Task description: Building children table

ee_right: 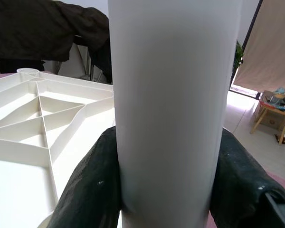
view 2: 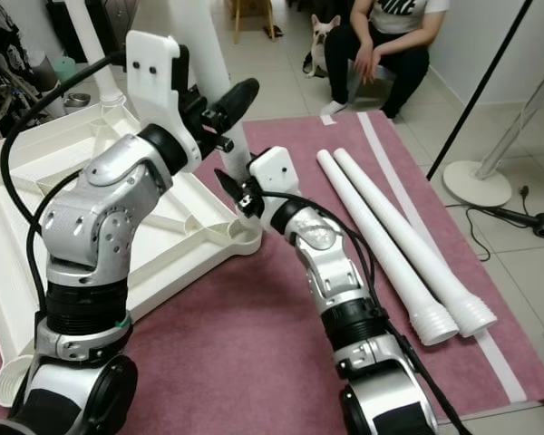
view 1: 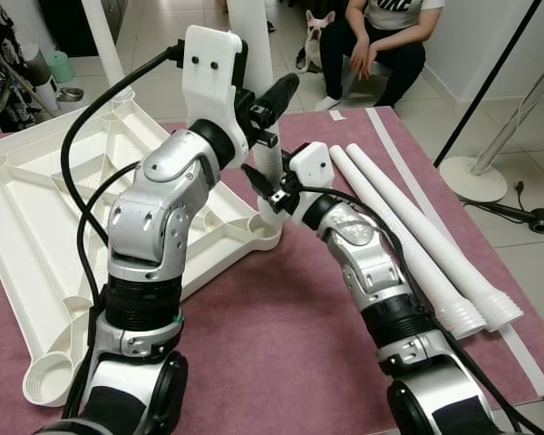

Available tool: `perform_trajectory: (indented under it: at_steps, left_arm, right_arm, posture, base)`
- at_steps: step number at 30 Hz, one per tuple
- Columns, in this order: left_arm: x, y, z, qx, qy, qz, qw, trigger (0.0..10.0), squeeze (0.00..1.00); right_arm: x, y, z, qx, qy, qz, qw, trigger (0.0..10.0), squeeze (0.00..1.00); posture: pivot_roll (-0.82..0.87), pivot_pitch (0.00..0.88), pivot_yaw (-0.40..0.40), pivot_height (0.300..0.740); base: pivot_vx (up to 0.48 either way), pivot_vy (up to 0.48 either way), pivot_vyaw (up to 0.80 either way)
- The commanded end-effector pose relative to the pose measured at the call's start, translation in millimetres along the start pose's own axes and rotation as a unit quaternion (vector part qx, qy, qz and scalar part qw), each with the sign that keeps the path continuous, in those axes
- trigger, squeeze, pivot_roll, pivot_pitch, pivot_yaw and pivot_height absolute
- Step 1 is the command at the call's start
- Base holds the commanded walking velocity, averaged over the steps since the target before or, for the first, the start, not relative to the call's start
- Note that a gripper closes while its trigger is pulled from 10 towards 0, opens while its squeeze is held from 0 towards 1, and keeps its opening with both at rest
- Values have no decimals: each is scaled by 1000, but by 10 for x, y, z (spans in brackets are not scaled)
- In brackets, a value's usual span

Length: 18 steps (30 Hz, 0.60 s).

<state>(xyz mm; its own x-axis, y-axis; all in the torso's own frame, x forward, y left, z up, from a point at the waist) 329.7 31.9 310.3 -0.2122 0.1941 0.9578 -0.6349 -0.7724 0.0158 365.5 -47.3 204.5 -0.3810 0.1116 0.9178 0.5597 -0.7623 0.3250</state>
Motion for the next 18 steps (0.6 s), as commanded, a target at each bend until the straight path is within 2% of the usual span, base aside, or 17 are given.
perform_trajectory:
  at_steps: [1, 2, 5, 6, 8, 9, 15, 16, 18]
  left_arm:
    - [-25, 215, 8, -51, -4, -7, 999, 0, 0]
    - [-23, 243, 6, -59, -3, -7, 998, 0, 0]
    - [-27, 258, 9, -59, -5, -8, 998, 0, 0]
    - [-32, 276, 8, -63, -6, -7, 998, 0, 0]
    - [-32, 276, 8, -63, -6, -7, 998, 0, 0]
    - [-40, 289, 9, -64, -8, -6, 998, 0, 0]
    - [-49, 323, 14, -70, -9, -5, 998, 0, 0]
    - [-42, 329, 15, -72, -8, -1, 997, 0, 0]
    - [-38, 332, 15, -73, -6, 3, 997, 0, 0]
  right_arm:
    - [14, 75, 46, -22, -4, 4, 1000, 10000, 0]
    - [22, 79, 55, -22, -2, 7, 1000, 10000, 1000]
    - [33, 83, 65, -22, 0, 9, 1000, 10000, 1000]
    - [45, 82, 77, -21, 1, 10, 1000, 10000, 635]
    - [45, 82, 77, -21, 1, 10, 1000, 10000, 635]
    - [66, 70, 91, -17, 4, 10, 1000, 10000, 0]
    - [126, 19, 137, -2, 11, 15, 1000, 10000, 0]
    - [128, 14, 146, -1, 10, 16, 1000, 627, 0]
    - [126, 14, 151, 0, 9, 17, 1000, 627, 0]
  posture:
    - [87, 0, 37, 740]
    - [87, 0, 37, 740]
    - [87, 0, 37, 740]
    - [87, 0, 37, 740]
    - [87, 0, 37, 740]
    - [87, 0, 37, 740]
    - [87, 0, 38, 740]
    - [87, 0, 38, 740]
    - [87, 0, 38, 740]
  base:
    - [0, 0, 0]
    - [0, 0, 0]
    - [0, 0, 0]
    - [0, 0, 0]
    - [0, 0, 0]
    - [0, 0, 0]
    - [0, 0, 0]
    - [0, 0, 0]
    - [0, 0, 0]
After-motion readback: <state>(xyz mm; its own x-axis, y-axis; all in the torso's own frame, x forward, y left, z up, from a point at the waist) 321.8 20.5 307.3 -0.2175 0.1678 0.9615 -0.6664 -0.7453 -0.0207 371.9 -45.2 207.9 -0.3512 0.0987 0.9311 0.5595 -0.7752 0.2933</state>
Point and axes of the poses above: a point about 5 cm out from each wrist's last joint towards the gripper, its own z axis pointing out of the wrist towards the gripper, its own x axis along the axis of the wrist's last joint, y = z × x, the point moved 4 cm from there along z, pointing out of the wrist towards the gripper, and after that the axes turned 2 degrees about -z, right-handed, at the moved point
